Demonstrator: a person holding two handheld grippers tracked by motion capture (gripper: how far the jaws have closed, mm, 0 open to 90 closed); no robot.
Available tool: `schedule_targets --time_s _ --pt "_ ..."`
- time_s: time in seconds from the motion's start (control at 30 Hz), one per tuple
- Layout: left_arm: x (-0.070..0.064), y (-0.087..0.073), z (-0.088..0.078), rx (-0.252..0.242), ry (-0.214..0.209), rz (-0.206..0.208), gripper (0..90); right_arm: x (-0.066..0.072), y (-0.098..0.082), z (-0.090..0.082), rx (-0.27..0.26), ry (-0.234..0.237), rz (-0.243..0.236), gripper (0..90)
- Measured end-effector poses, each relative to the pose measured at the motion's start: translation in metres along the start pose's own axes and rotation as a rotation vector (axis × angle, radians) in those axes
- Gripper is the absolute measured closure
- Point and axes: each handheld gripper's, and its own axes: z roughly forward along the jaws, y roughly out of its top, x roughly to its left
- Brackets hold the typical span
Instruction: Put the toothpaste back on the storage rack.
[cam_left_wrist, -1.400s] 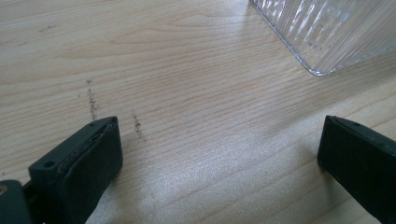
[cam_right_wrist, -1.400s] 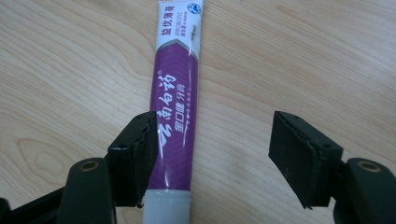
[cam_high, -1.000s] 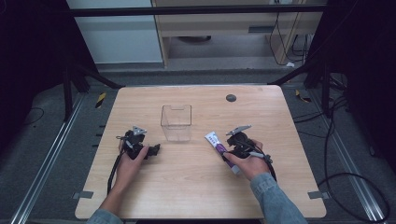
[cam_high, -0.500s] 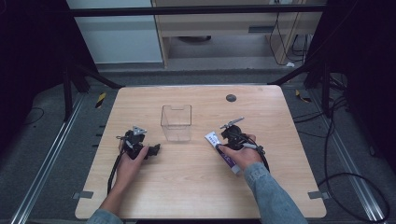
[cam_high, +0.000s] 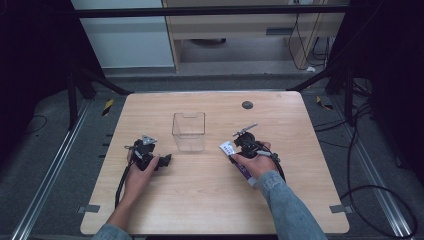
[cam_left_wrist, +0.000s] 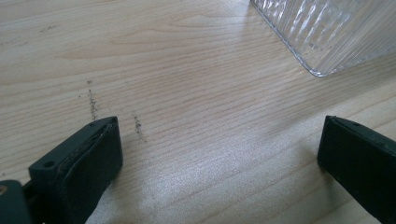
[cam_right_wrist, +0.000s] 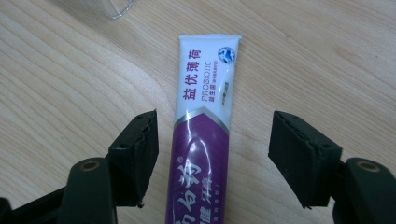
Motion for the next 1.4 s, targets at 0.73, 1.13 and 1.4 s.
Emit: schedule_targets --time_s 0.73,1.13,1.4 --pt "0.0 0.0 0.0 0.0 0.0 0.0 0.0 0.007 0.003 0.022 0.061 0.003 -0.005 46.7" --pt "0.0 0.0 0.0 0.0 0.0 0.0 0.0 0.006 0.009 0.026 0.103 -0.001 0.01 47.0" --pt "0.0 0.0 0.0 0.0 0.0 0.0 0.0 0.007 0.016 0.028 0.125 -0.002 0.004 47.0"
